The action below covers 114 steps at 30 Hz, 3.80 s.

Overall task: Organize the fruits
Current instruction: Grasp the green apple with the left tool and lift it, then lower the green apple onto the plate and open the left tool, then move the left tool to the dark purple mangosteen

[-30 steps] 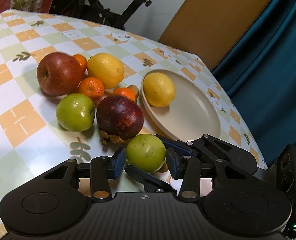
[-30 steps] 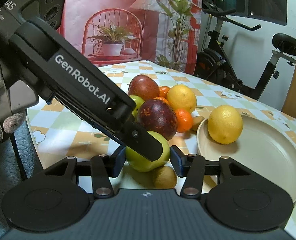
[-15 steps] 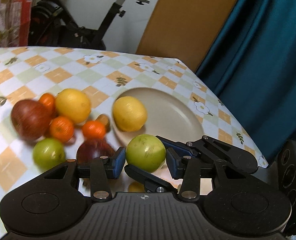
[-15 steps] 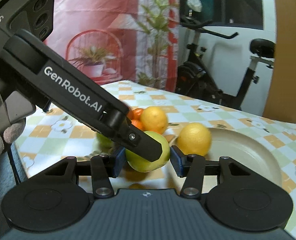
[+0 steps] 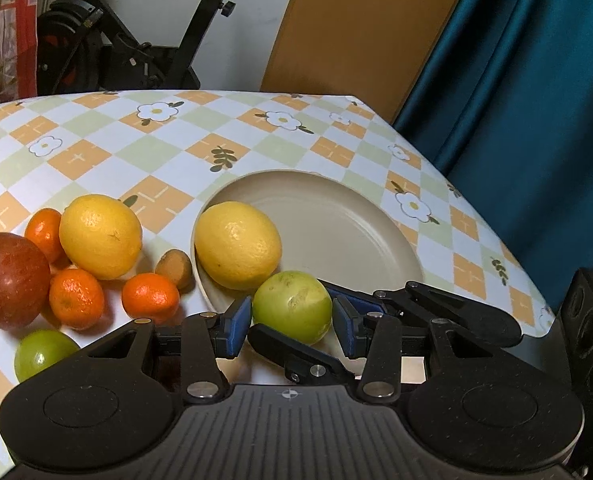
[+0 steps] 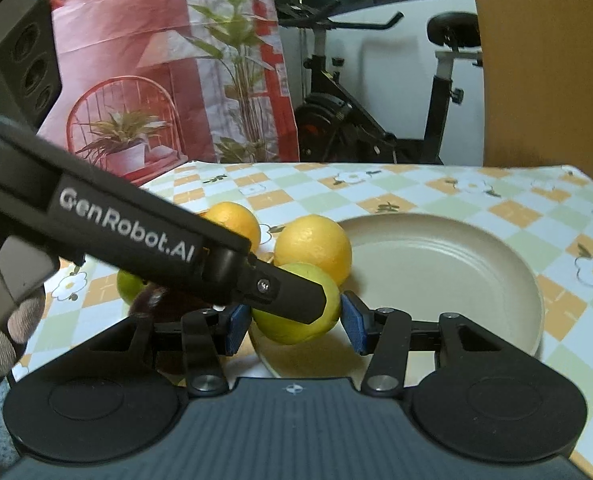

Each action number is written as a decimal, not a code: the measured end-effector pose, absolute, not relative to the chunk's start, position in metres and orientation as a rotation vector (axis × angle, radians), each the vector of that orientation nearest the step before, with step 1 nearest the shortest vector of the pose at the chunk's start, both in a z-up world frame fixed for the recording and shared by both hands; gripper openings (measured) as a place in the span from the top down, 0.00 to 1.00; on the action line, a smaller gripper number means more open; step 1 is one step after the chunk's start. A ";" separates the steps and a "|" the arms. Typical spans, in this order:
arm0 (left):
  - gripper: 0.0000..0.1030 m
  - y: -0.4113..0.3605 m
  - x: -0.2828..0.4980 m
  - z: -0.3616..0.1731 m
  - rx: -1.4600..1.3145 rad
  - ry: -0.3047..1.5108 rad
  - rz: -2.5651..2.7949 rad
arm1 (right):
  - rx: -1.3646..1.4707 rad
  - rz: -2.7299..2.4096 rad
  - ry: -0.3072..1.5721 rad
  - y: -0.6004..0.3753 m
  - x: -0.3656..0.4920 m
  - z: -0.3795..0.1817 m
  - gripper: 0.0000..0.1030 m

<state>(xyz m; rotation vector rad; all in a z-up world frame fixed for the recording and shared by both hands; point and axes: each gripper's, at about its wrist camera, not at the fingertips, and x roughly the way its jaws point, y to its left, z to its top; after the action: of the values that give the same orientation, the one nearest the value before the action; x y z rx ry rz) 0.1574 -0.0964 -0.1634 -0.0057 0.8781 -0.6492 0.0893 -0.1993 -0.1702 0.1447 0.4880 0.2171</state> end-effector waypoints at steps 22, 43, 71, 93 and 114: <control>0.53 -0.102 0.183 -0.167 0.062 0.868 -0.543 | 0.184 0.256 0.550 -0.190 0.136 -0.171 0.47; 0.53 -0.026 0.156 -0.118 -0.142 0.752 -0.514 | 0.171 0.252 0.391 -0.192 0.096 -0.160 0.31; 0.53 0.017 0.121 -0.133 -0.206 0.747 -0.440 | -0.269 0.402 0.441 -0.101 0.072 -0.170 0.32; 0.53 0.020 0.122 -0.135 -0.214 0.750 -0.451 | 0.172 0.465 0.622 -0.146 0.104 -0.161 0.40; 0.53 0.021 0.123 -0.136 -0.213 0.759 -0.450 | 0.304 0.495 0.644 -0.164 0.105 -0.160 0.40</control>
<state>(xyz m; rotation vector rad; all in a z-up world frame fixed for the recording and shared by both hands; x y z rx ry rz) 0.1233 0.0208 -0.1361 -0.2134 0.7588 -0.4501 0.1045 -0.1638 -0.1601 0.3036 0.6442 0.4947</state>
